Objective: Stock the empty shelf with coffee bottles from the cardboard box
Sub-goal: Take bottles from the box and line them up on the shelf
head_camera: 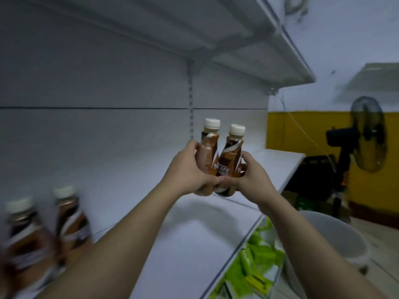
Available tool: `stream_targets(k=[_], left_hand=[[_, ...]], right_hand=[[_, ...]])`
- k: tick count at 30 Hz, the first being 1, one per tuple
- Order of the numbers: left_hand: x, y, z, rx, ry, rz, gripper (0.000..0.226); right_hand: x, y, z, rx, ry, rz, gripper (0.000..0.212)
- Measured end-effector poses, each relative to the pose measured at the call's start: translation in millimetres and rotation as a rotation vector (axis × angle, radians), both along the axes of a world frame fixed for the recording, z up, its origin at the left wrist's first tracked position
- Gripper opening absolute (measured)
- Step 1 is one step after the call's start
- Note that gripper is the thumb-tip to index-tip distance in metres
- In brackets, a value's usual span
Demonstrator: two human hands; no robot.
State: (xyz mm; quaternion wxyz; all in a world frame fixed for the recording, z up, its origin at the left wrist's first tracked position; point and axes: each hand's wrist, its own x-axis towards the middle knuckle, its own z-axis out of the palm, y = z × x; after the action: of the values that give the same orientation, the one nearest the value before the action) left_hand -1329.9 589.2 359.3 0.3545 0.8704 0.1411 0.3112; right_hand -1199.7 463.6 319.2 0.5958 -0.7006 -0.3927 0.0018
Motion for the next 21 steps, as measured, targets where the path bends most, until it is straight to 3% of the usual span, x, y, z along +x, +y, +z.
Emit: stream_targets(k=[5, 13, 16, 18, 21], left_hand=[[-66.1, 44.5, -27.2, 0.012, 0.086, 0.267, 0.088], [-85.0, 80.0, -68.3, -0.154, 0.106, 0.517, 0.075], [-86.5, 93.3, -35.7, 0.038, 0.086, 0.482, 0.071], [-93.5, 101.0, -9.9, 0.249, 0.242, 0.447, 0.054], [-101.2, 109.6, 8.3, 0.397, 0.414, 0.412, 0.033]], right_hand=[[-51.0, 80.6, -24.5, -0.134, 0.056, 0.211, 0.070], [-79.4, 128.0, -65.9, -0.294, 0.053, 0.254, 0.065], [-78.9, 133.7, -64.9, -0.332, 0.018, 0.287, 0.061], [-80.0, 138.2, -64.7, -0.339, 0.013, 0.291, 0.061], [-81.7, 143.2, -67.8, -0.335, 0.013, 0.278, 0.061]])
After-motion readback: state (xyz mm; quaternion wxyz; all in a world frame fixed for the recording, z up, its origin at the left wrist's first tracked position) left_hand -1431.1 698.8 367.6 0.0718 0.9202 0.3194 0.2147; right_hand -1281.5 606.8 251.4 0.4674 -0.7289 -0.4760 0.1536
